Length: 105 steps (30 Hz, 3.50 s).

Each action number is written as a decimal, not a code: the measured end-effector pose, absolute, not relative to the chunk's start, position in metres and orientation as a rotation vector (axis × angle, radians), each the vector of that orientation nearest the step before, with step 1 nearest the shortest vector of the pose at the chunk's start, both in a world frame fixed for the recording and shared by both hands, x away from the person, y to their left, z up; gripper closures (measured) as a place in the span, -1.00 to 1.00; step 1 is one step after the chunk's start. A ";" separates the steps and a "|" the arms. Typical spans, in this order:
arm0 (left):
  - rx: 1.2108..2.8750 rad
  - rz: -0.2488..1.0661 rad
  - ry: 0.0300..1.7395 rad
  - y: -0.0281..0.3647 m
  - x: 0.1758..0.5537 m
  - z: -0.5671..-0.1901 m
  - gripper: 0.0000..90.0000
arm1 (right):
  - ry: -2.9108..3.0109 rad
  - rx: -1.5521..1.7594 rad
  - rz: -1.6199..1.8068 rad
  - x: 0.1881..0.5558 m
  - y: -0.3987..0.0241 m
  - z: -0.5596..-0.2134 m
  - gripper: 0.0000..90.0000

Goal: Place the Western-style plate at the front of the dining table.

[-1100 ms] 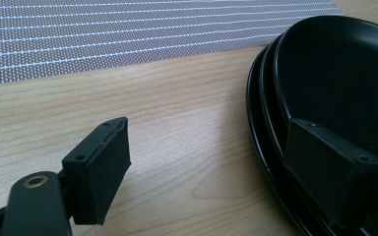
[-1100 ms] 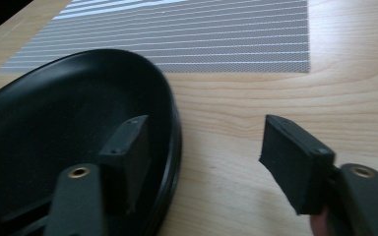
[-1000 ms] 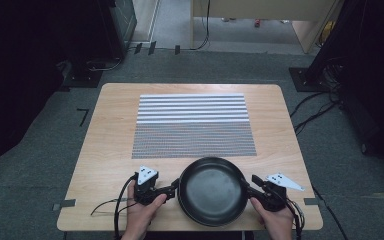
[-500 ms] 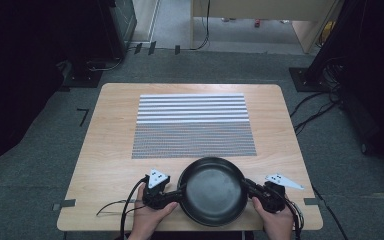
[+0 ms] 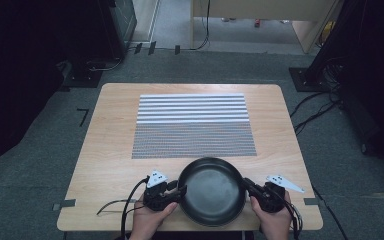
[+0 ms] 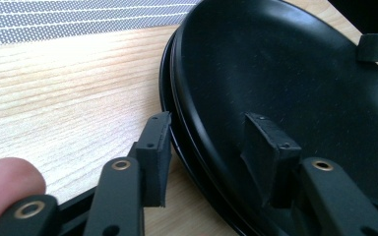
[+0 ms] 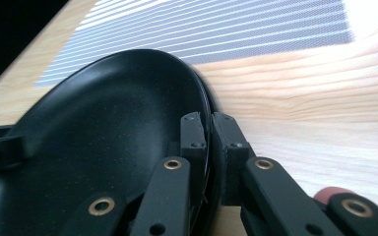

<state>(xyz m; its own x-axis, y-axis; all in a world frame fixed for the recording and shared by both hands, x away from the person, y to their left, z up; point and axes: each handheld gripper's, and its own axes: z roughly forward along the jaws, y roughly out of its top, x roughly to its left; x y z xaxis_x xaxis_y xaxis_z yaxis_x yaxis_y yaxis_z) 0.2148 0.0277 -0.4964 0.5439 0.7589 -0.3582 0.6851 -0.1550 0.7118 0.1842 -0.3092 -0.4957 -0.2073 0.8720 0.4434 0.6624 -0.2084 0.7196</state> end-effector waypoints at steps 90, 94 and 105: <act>1.670 -0.232 1.249 0.060 0.251 -0.478 0.76 | 1.736 2.032 1.660 0.219 -0.302 -0.485 0.85; 1.667 -0.220 1.241 0.059 0.267 -0.468 0.76 | 1.730 1.999 1.657 0.233 -0.302 -0.473 0.84; 1.655 -0.210 1.259 0.059 0.303 -0.460 0.75 | 1.747 1.966 1.649 0.273 -0.301 -0.460 0.84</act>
<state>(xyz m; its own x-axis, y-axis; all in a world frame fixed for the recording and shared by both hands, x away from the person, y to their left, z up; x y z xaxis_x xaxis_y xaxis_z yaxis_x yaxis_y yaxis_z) 0.3034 0.0587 -0.4600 0.4422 0.6260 -0.6423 0.8009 0.0467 0.5969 0.2726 -0.3013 -0.4602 -0.1970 0.7326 0.6515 0.6928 -0.3662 0.6213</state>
